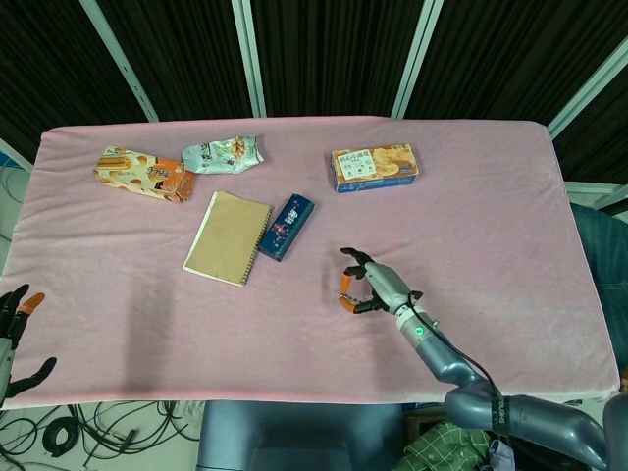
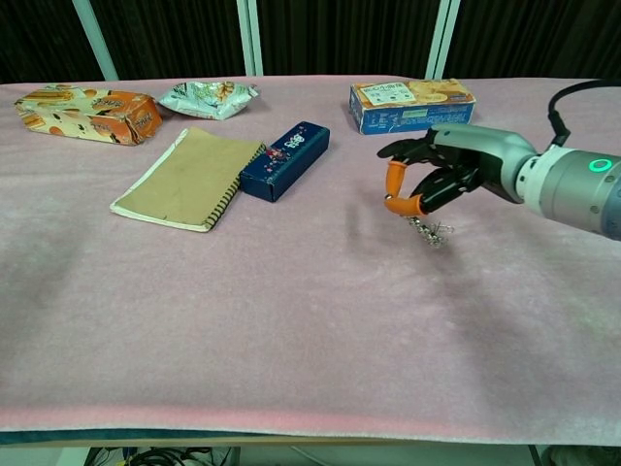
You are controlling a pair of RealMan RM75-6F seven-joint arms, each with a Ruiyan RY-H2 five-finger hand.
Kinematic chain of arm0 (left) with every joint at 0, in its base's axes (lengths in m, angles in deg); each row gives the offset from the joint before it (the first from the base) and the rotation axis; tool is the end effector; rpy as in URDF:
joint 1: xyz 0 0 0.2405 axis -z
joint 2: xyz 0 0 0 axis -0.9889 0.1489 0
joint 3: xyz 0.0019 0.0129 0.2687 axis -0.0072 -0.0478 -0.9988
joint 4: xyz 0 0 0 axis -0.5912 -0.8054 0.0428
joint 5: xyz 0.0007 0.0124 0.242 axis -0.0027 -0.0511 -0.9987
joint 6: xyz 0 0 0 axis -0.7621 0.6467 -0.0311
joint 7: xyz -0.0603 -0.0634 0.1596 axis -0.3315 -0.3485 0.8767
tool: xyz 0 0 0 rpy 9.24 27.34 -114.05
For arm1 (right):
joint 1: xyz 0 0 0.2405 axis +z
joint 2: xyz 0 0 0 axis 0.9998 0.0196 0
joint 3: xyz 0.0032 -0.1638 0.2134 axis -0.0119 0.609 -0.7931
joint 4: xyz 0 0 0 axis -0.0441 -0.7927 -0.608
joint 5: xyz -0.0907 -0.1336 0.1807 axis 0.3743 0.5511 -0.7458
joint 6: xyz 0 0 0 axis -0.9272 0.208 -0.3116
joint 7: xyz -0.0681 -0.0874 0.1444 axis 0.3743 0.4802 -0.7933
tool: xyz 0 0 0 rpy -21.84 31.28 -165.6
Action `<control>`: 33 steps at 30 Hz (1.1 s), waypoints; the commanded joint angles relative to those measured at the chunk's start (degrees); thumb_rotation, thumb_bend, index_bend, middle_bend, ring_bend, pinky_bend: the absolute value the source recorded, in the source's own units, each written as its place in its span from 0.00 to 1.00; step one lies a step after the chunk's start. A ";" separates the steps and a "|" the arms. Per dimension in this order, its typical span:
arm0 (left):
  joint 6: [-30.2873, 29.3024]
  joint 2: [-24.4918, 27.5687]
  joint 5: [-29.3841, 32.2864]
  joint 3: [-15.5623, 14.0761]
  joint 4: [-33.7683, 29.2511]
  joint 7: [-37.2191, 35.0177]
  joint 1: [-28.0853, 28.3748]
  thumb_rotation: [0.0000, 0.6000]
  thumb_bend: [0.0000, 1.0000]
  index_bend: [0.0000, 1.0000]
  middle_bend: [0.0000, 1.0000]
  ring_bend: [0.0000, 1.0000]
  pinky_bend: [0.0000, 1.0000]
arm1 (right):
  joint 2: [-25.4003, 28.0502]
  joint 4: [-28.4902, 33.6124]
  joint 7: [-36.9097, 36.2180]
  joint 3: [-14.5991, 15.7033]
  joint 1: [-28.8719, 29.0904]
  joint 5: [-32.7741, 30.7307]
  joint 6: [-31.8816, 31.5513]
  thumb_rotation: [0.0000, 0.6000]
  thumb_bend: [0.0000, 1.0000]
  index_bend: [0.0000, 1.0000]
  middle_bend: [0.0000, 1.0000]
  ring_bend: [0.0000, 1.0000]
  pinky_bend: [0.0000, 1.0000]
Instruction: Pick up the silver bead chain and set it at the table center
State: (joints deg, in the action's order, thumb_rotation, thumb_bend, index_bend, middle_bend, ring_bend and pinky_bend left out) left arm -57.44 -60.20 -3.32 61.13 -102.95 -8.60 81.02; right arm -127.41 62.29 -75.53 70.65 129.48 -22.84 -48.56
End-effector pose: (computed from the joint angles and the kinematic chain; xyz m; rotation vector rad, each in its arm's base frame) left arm -0.3166 0.1746 0.1507 -1.3940 -0.9293 -0.8400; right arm -0.1362 -0.3920 -0.0815 1.6538 -1.6854 1.1946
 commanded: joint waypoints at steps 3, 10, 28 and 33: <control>-0.49 0.42 -0.01 0.03 0.28 -1.01 -0.28 1.00 0.22 0.13 0.00 0.00 0.00 | -3.46 -0.93 7.60 -0.29 3.92 -5.45 0.25 0.98 0.34 0.61 0.06 0.06 0.27; -0.30 0.54 0.32 0.22 0.39 -1.31 -0.18 1.00 0.22 0.13 0.00 0.00 0.00 | -5.62 -4.94 15.18 2.26 6.18 -5.62 -0.59 0.98 0.34 0.61 0.06 0.06 0.26; 0.34 0.30 0.69 0.26 0.22 -0.48 0.01 1.00 0.22 0.14 0.00 0.00 0.00 | -5.46 -4.33 25.56 6.24 7.02 -5.83 -2.13 0.98 0.28 0.08 0.01 0.04 0.21; 0.03 0.32 0.60 0.25 0.16 -0.43 -0.14 1.00 0.22 0.14 0.00 0.00 0.00 | -4.12 -1.93 28.91 6.32 7.66 -8.80 -1.95 0.98 0.28 0.05 0.01 0.03 0.21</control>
State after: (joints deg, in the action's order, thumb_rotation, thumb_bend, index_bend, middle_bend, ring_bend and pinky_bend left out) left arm -57.39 -59.88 -2.71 61.38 -102.78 -9.02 80.90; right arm -132.10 59.46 -47.68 76.84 136.84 -30.69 -50.52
